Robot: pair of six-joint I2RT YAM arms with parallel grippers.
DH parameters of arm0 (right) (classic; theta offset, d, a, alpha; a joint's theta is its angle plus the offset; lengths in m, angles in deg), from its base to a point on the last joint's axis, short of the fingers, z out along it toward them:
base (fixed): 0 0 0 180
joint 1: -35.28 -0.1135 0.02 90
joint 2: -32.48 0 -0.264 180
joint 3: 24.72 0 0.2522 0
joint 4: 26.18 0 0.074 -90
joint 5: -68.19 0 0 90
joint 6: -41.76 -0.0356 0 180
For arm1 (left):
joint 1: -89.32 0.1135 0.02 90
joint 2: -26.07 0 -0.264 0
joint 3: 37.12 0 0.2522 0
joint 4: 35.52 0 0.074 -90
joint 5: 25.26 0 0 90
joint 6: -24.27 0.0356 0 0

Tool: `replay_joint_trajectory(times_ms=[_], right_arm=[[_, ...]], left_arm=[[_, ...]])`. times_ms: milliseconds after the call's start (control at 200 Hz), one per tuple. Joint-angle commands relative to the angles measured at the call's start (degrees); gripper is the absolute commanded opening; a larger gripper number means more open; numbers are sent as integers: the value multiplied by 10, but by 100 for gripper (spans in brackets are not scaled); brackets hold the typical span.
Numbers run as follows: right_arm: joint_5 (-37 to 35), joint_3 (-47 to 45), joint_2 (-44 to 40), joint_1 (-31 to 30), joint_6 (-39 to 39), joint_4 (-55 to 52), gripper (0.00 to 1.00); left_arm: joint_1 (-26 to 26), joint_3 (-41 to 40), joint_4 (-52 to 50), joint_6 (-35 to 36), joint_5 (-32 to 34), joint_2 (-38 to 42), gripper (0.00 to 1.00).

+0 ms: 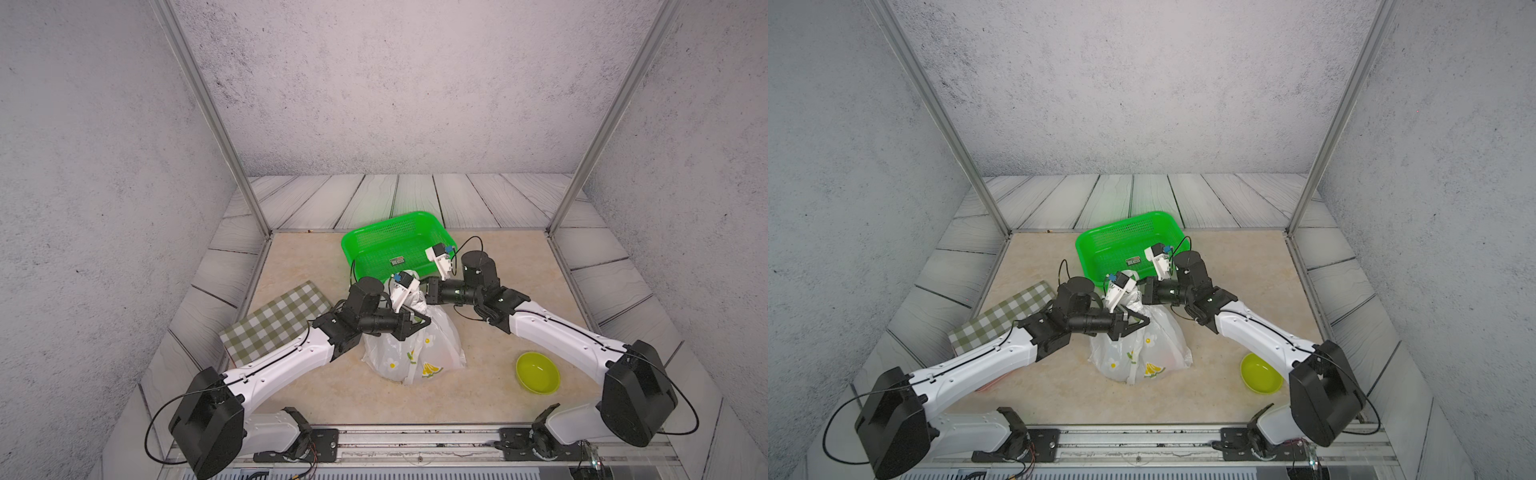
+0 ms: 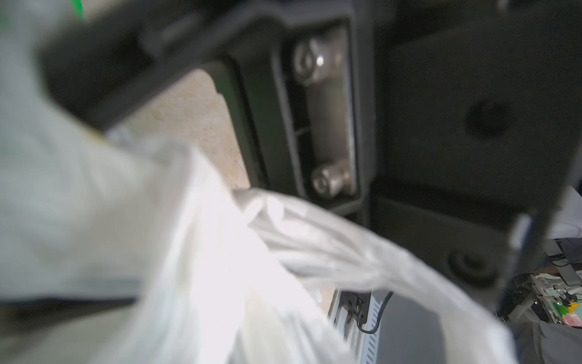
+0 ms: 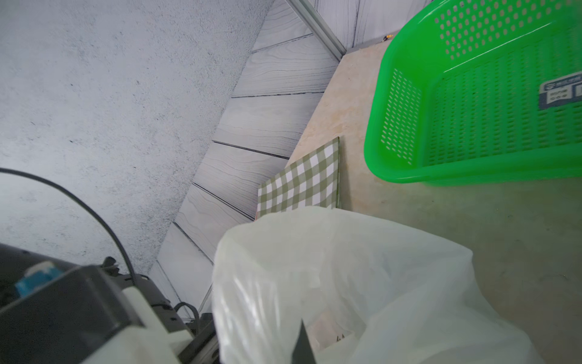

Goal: Place the pineapple into a plastic bag & tie a knot
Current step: Cross the plastic bag at the center of the board.

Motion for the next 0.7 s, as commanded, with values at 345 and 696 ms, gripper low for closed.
replay_joint_trajectory(times_ms=[345, 696], right_arm=[[74, -5, -2, 2, -43, 132, 0], [103, -4, 1, 2, -14, 101, 0]], left_arm=[[-9, -90, -90, -6, 138, 179, 26], [27, -71, -191, 0, 246, 304, 39]])
